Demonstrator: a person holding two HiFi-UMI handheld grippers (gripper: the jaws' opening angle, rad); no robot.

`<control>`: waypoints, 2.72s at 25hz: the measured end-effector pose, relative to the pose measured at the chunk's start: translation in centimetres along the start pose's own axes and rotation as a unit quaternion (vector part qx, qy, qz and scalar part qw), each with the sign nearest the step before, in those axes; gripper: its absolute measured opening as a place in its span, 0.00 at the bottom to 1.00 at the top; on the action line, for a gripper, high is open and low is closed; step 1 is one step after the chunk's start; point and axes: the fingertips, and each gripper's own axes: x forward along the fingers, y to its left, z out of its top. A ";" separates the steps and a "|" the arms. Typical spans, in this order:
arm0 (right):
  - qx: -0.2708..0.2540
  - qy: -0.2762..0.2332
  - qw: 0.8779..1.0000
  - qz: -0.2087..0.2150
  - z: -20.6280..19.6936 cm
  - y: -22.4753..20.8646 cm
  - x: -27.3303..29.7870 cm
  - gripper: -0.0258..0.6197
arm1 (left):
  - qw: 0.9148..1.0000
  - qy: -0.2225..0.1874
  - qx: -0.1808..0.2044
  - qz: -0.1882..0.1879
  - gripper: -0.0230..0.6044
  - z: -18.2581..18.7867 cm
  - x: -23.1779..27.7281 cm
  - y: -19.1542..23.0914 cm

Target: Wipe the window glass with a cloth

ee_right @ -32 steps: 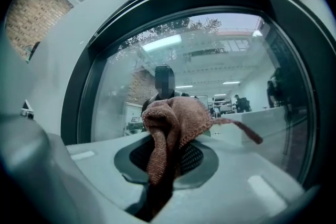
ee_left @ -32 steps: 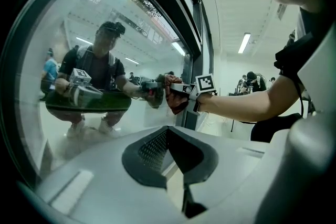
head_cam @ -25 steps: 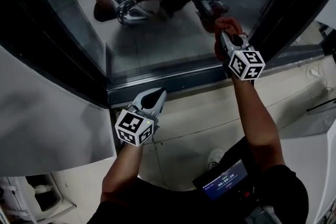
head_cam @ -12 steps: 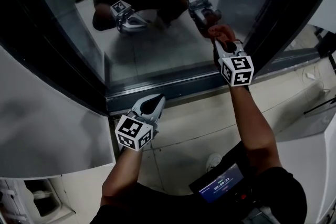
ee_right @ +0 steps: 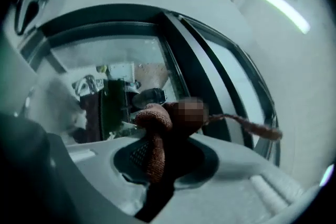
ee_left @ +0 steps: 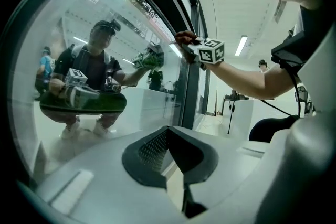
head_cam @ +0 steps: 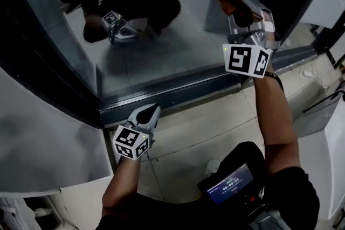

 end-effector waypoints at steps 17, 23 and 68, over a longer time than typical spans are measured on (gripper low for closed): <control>-0.114 0.006 0.993 -0.015 -1.2 -1.8 6.5 0.11 | 1.000 -0.013 0.002 0.010 0.06 1.4 -0.9 0.2; -0.097 -0.007 0.995 -0.008 -1.3 1.1 5.5 0.11 | 1.000 -0.012 -0.006 0.011 0.06 1.0 -0.8 0.9; 0.056 0.061 0.944 0.319 -3.9 20.6 -3.7 0.11 | 0.998 -0.023 -0.002 0.066 0.06 12.3 -5.6 -0.6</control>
